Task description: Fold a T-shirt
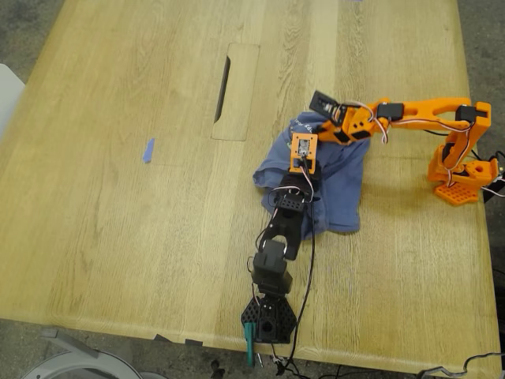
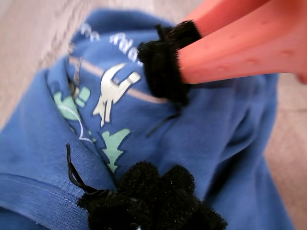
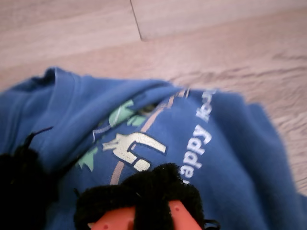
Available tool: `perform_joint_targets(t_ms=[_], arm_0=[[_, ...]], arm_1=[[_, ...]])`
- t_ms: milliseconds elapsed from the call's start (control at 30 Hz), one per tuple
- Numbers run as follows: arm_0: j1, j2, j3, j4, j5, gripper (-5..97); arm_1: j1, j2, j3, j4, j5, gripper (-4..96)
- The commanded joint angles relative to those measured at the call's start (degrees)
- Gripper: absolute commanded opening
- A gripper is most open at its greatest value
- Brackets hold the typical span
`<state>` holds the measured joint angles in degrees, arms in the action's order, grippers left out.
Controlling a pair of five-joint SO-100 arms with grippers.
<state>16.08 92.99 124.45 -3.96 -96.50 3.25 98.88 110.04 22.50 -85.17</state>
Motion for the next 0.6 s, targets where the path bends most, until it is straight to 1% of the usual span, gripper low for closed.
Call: perform_joint_targets(t_ms=[0, 233, 367, 567], arm_0=[[-0.6, -2.4, -1.3, -3.7, -0.5, 0], [-4.5, -7.9, -1.0, -5.4, -0.4, 0], [-7.6, -7.1, 0.1, -5.7, -0.3, 0], [-12.9, -2.5, 4.1, -5.4, -0.1, 0]], arm_1=[[-0.4, 2.5, 4.9, -4.0, 0.8, -0.1], [0.8, 8.8, 22.1, -10.5, 2.4, -0.1], [3.1, 13.6, 28.4, -9.9, 2.7, -0.1], [6.4, 22.8, 37.4, -7.8, 2.8, -0.1]])
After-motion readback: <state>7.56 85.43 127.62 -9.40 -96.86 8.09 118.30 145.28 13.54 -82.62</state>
